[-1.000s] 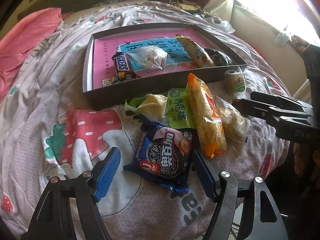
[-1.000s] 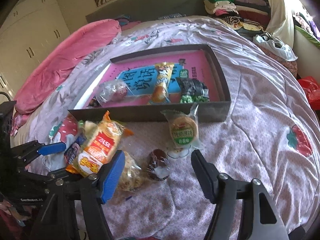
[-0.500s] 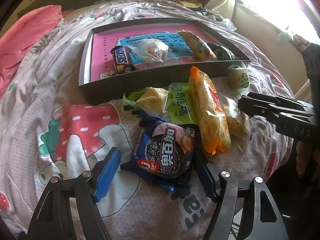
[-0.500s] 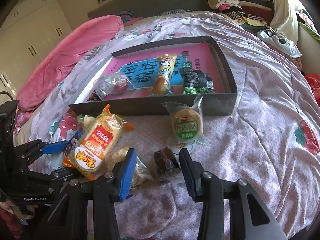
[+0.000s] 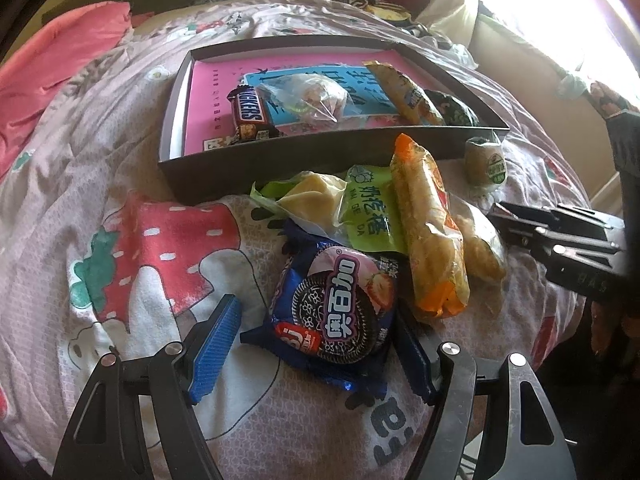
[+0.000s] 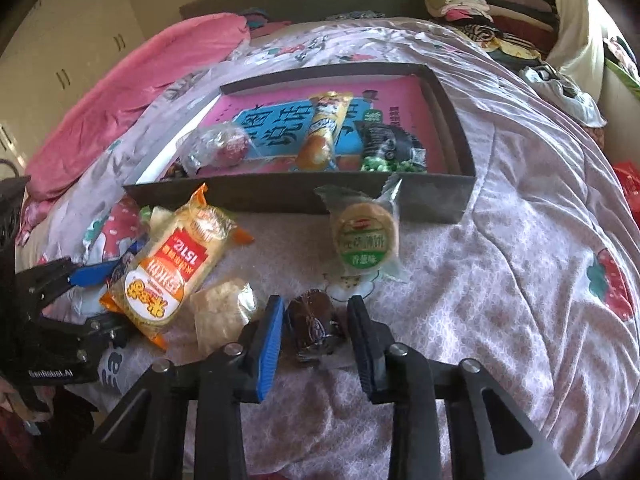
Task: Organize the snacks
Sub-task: 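Grasp the blue biscuit pack with the left tool while the right tool grasps the brown chocolate, then lift and carry the biscuit pack and chocolate over the box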
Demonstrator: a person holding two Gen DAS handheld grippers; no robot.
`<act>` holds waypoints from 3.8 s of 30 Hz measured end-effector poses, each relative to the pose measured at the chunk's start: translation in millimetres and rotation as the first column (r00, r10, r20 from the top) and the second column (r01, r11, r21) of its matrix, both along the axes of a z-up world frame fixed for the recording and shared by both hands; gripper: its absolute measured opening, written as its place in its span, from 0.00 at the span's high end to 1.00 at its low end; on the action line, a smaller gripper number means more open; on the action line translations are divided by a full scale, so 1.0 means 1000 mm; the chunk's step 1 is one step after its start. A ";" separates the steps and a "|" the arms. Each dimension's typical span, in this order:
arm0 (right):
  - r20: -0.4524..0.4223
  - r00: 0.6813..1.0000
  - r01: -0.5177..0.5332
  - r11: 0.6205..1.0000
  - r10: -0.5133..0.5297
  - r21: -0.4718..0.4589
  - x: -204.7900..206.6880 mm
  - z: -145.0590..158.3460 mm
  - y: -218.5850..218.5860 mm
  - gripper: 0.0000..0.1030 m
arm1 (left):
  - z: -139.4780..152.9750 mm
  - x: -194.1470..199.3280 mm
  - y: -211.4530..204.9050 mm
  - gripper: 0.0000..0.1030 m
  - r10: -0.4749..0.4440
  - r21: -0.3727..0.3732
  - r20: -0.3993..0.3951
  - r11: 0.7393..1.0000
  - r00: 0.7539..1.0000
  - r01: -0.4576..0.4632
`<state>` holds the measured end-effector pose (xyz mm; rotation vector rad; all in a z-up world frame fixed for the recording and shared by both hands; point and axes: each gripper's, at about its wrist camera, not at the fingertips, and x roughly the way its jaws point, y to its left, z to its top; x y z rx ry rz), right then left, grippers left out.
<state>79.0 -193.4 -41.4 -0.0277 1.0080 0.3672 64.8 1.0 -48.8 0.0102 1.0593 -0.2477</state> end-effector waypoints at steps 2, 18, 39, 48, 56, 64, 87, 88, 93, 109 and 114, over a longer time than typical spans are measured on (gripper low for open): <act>-0.003 1.000 -0.010 1.000 0.010 -0.009 0.000 -0.002 0.002 0.72 | -0.001 0.001 0.001 0.27 -0.001 -0.006 -0.001 1.000 1.000 0.001; 0.047 0.999 -0.019 0.995 0.014 0.101 -0.001 0.016 -0.003 0.74 | 0.003 0.006 0.014 0.47 0.030 -0.094 -0.027 0.995 0.999 -0.032; 0.140 0.990 -0.004 0.984 -0.021 0.177 -0.003 0.039 -0.014 0.74 | 0.047 0.001 0.048 0.48 0.140 -0.157 0.055 0.979 0.989 -0.130; 0.158 0.987 0.007 0.981 -0.039 0.194 -0.003 0.043 -0.020 0.74 | 0.058 0.005 0.053 0.48 0.156 -0.157 0.084 0.977 0.984 -0.142; 0.180 0.982 0.025 0.979 -0.062 0.203 -0.002 0.048 -0.026 0.74 | 0.063 0.007 0.056 0.48 0.166 -0.162 0.097 0.975 0.981 -0.149; 0.198 0.975 0.058 0.975 -0.101 0.215 0.003 0.053 -0.037 0.74 | 0.066 0.010 0.053 0.48 0.163 -0.162 0.103 0.976 0.981 -0.145; 0.242 0.965 0.047 0.974 -0.102 0.223 0.017 0.062 -0.032 0.74 | 0.062 0.044 0.027 0.48 0.144 -0.124 0.115 0.984 0.983 -0.130; 0.244 0.964 0.048 0.973 -0.104 0.224 0.018 0.062 -0.032 0.74 | 0.061 0.047 0.026 0.48 0.143 -0.122 0.115 0.984 0.983 -0.129; 0.247 0.961 0.067 0.972 -0.123 0.225 0.026 0.061 -0.038 0.74 | 0.060 0.057 0.017 0.48 0.129 -0.113 0.117 0.987 0.985 -0.116; 0.244 0.952 0.128 0.965 -0.185 0.229 0.049 0.053 -0.054 0.74 | 0.069 0.090 -0.033 0.48 0.050 -0.097 0.139 0.995 0.989 -0.036; 0.253 0.946 0.141 0.962 -0.201 0.234 0.052 0.054 -0.059 0.74 | 0.070 0.099 -0.045 0.48 0.031 -0.092 0.137 0.996 0.990 -0.019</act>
